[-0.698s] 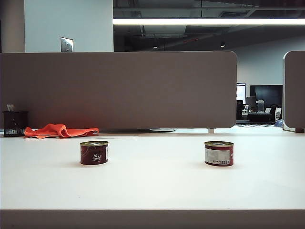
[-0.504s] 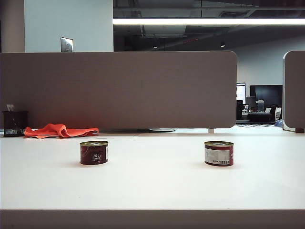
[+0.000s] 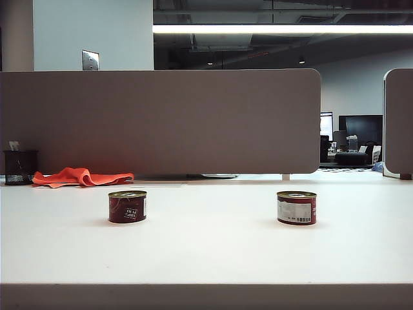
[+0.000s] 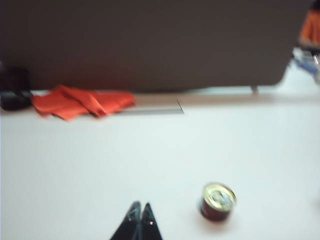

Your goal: Stack a can of tomatoes on the right onto the can of tomatoes on the left.

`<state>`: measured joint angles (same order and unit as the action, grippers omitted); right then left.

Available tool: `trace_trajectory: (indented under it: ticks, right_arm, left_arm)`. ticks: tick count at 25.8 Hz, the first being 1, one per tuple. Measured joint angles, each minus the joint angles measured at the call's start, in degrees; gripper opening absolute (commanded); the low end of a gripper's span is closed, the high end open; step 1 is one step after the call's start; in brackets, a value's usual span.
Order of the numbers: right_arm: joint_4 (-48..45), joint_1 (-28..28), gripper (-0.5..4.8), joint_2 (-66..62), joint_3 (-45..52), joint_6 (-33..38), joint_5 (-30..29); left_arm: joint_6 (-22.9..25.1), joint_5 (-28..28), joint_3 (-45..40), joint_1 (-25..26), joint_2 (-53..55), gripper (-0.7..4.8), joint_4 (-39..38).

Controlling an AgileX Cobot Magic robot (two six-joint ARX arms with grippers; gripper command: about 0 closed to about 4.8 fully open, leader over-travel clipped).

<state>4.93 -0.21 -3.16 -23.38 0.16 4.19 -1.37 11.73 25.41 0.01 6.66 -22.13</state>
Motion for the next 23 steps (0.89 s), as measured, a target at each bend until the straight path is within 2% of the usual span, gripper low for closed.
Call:
trace_trajectory:
  ticks: [3,6,10,14,15,18,23]
  right_arm:
    - [5.5,0.0,-0.02,-4.7,-7.0,0.0,-1.7]
    - [7.0,0.0,-0.03,-9.3,-11.3,0.0,-3.1]
    - [6.8,0.2,-0.02,-16.9,-14.1,0.0,-4.4]
    - [11.5,2.7,-0.02,-27.5,-18.7,-2.4,-5.3]
    - [14.3,3.9,-0.02,-32.7,-21.7,-3.1,-5.8]
    - [17.3,7.1,-0.02,-40.4,-25.8,-3.3,-5.7]
    - [21.3,10.3,-0.02,-52.5,-31.7,-3.5,-5.7]
  left_arm:
    - [2.5,3.5,7.3,0.0,6.7,-0.06,-6.4]
    - [4.1,6.6,12.7,0.0,12.7,-0.06,-9.9]
    - [4.2,11.5,18.4,-0.7,21.1,-0.06,-10.5]
    - [4.3,12.1,18.9,-4.7,24.8,-0.06,-8.1]
    - [4.3,11.1,18.9,-7.7,26.6,-0.06,-6.8]
    - [4.4,8.0,18.9,-12.5,29.0,-0.06,-7.2]
    - [4.4,7.2,18.9,-19.3,31.1,-0.06,-7.6]
